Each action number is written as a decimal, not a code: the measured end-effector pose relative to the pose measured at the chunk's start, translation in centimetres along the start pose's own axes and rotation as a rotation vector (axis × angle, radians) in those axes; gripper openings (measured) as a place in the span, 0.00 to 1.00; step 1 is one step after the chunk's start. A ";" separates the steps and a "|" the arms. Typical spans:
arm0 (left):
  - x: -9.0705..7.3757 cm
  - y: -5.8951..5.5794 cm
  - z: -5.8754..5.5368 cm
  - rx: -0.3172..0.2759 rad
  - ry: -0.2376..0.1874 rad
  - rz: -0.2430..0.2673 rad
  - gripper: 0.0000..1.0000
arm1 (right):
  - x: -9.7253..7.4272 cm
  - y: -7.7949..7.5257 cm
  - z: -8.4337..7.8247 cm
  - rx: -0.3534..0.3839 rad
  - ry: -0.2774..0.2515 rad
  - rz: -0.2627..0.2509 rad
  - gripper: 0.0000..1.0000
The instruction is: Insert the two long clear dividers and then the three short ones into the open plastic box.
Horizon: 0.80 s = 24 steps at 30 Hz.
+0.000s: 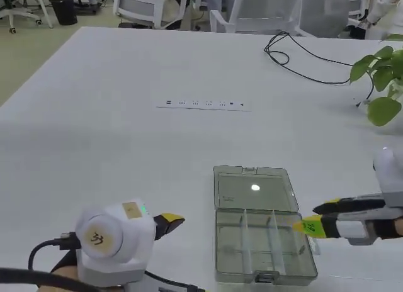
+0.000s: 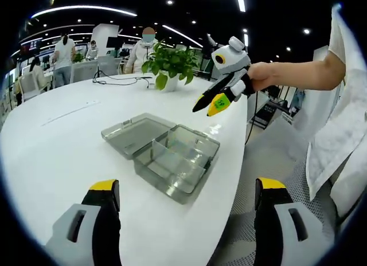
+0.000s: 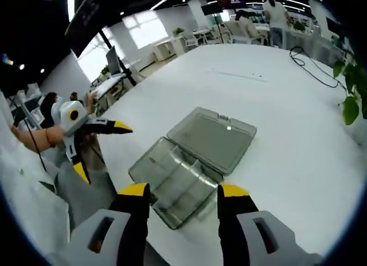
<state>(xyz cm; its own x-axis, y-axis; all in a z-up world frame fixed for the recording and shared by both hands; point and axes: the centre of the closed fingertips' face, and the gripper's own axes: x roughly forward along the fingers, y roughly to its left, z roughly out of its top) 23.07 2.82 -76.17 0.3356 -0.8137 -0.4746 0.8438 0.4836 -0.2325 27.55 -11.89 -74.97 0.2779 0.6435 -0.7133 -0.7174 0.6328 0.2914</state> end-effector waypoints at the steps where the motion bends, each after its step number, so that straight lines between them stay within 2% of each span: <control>1: 0.0 0.0 0.0 -0.001 0.003 0.005 1.00 | -0.2 -0.1 -0.5 -0.012 0.017 0.001 0.51; 5: -0.1 0.0 0.0 -0.009 -0.002 0.016 1.00 | -0.6 -0.3 -2.3 -0.099 0.075 0.034 0.52; 8: -0.2 -0.1 0.0 -0.011 -0.001 0.023 1.00 | -0.6 -1.1 -4.1 -0.246 0.142 0.039 0.52; 10: -0.2 0.0 0.1 -0.011 -0.002 0.027 1.00 | -0.5 -1.6 -5.2 -0.273 0.185 0.042 0.52; 14: -0.2 0.1 0.1 -0.011 -0.001 0.031 1.00 | -0.3 -2.2 -6.1 -0.369 0.224 0.056 0.53; 16: -0.2 0.1 0.2 -0.014 -0.003 0.032 1.00 | 0.0 -2.5 -6.6 -0.448 0.252 0.069 0.53; 19: -0.1 0.1 0.2 -0.013 0.002 0.032 1.00 | 0.3 -3.2 -7.9 -0.531 0.322 0.084 0.51; 24: -0.1 0.1 0.2 -0.016 0.000 0.034 1.00 | 1.1 -4.2 -8.9 -0.615 0.381 0.090 0.47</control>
<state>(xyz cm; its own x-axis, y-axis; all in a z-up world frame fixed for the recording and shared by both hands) 23.21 2.91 -75.95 0.3639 -0.7967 -0.4825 0.8250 0.5162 -0.2301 25.16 -17.66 -82.70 0.0394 0.4164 -0.9083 -0.9874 0.1555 0.0284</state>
